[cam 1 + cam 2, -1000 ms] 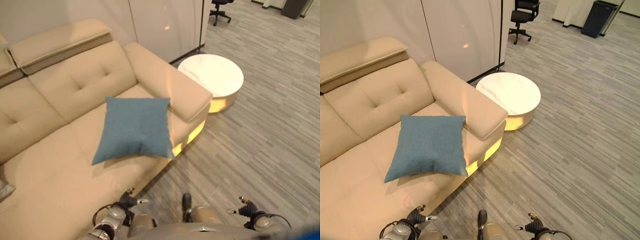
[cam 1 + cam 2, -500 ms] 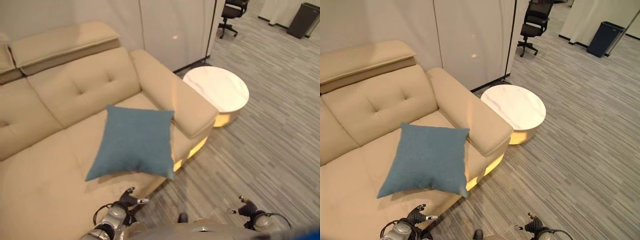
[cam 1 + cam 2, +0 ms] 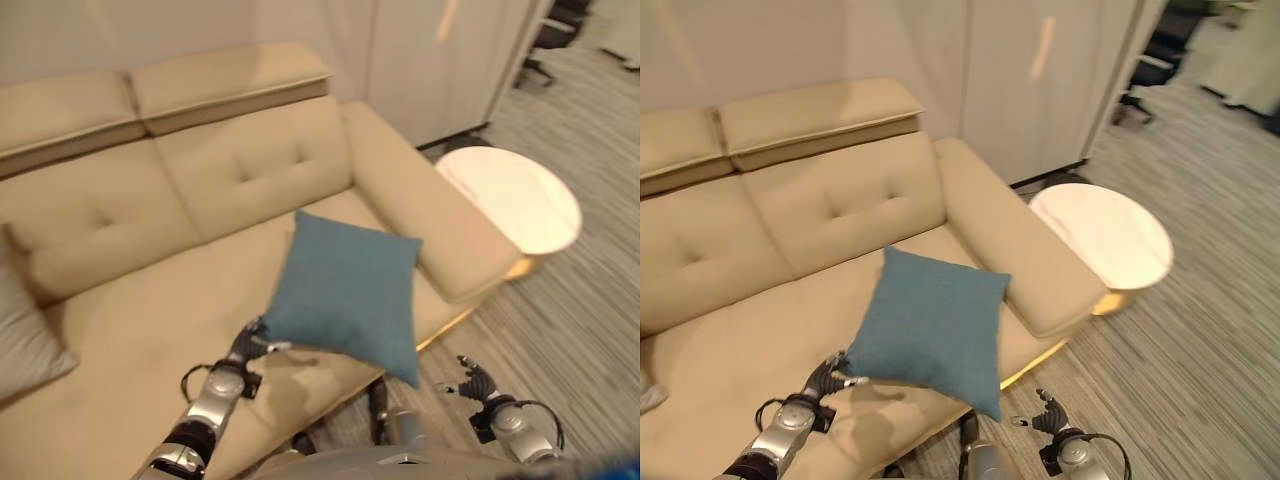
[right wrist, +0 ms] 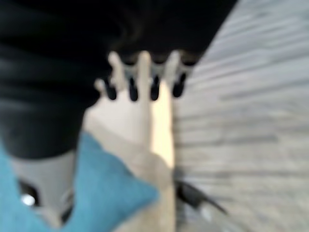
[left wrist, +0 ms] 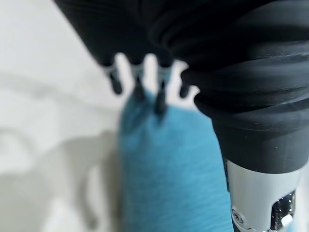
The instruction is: Pick up all the scattered cushions and arrange them neatly on the sofa.
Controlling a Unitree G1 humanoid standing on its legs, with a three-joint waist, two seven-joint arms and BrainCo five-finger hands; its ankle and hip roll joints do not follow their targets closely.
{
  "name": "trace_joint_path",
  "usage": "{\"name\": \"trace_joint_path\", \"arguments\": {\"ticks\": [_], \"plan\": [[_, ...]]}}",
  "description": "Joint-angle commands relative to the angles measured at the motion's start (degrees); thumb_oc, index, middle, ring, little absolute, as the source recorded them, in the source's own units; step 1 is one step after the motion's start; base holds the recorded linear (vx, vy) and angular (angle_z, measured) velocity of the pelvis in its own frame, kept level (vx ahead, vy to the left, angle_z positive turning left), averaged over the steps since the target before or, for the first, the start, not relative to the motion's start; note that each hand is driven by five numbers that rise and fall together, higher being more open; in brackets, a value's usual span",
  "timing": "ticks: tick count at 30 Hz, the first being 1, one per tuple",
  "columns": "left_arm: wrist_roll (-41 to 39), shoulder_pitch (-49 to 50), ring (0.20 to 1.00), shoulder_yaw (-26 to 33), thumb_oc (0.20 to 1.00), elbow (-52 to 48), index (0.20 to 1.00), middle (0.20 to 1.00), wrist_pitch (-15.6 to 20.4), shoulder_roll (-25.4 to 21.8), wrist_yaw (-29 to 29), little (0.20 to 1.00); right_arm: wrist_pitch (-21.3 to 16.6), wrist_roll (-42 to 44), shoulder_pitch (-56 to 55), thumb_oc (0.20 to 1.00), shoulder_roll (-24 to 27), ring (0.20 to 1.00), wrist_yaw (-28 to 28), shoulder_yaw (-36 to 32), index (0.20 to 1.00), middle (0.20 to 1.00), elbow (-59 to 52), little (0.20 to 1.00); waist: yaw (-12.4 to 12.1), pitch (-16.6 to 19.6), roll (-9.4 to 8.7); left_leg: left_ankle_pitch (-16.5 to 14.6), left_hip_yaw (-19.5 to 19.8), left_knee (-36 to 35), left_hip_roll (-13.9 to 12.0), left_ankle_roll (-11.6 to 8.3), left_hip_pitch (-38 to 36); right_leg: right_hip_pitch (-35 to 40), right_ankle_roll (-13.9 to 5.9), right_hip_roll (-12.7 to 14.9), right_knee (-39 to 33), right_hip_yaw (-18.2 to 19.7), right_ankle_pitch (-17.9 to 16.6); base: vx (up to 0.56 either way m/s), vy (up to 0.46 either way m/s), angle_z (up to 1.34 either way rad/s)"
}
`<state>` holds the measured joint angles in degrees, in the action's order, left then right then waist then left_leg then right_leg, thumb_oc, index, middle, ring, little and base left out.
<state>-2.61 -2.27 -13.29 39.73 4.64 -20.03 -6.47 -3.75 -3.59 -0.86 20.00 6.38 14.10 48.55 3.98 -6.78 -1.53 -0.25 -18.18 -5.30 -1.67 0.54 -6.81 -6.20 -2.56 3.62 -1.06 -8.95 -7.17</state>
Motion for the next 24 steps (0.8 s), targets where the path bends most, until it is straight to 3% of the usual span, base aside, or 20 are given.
{"name": "trace_joint_path", "arguments": {"ticks": [1, 12, 17, 24], "plan": [[4.62, -2.43, 1.0, 2.31, 1.0, -2.84, 1.0, 1.0, 3.27, -4.85, -1.19, 1.0, -1.62, 0.56, 0.18, 1.0, 1.18, 1.0, 1.11, -0.88, 1.0, 1.0, 0.65, 1.0, 1.8, 2.78, -3.27, -0.26, -1.47, 0.76, -0.55, -2.74, 2.39, 6.03, -6.45, 2.5, 1.16, 0.01, 7.03, 0.07, -0.027, 0.09], [7.31, -3.16, 1.0, 5.89, 1.0, -8.08, 1.0, 1.0, 1.22, -8.87, -1.47, 1.0, -0.15, -0.46, -0.45, 1.0, 3.88, 1.0, 0.07, -2.6, 1.0, 1.0, -2.54, 1.0, 1.77, 3.45, -2.29, -1.33, -1.27, 0.3, -0.48, -3.24, -0.3, 9.94, -6.16, 2.65, -0.81, -1.95, 7.99, 0.05, -0.02, 0.1], [6.67, -6.15, 1.0, 5.39, 1.0, -3.62, 1.0, 1.0, 0.57, -9.58, -2.1, 1.0, 0.19, 1.62, -0.17, 1.0, 4.11, 1.0, 0.05, -3.21, 1.0, 1.0, -2.63, 1.0, 2.68, 3.37, -1.65, -1.67, -1.82, 0.3, -0.55, -3.32, -0.62, 10.13, -6.13, 2.56, -1.31, -1.78, 7.97, 0.02, -0.005, 0.0], [2.76, -15.04, 1.0, 1.28, 1.0, 6.66, 1.0, 1.0, -0.31, -9.43, -2.79, 1.0, -0.07, 9.73, 5.79, 1.0, 4.13, 1.0, 1.54, -3.88, 1.0, 1.0, -3.29, 1.0, 4.71, -0.35, 0.11, -0.71, -3.74, 0.3, -0.77, -3.31, 3.38, 4.13, -6.35, 2.72, -0.36, -0.2, 6.54, -0.12, 0.027, -0.09]]}}
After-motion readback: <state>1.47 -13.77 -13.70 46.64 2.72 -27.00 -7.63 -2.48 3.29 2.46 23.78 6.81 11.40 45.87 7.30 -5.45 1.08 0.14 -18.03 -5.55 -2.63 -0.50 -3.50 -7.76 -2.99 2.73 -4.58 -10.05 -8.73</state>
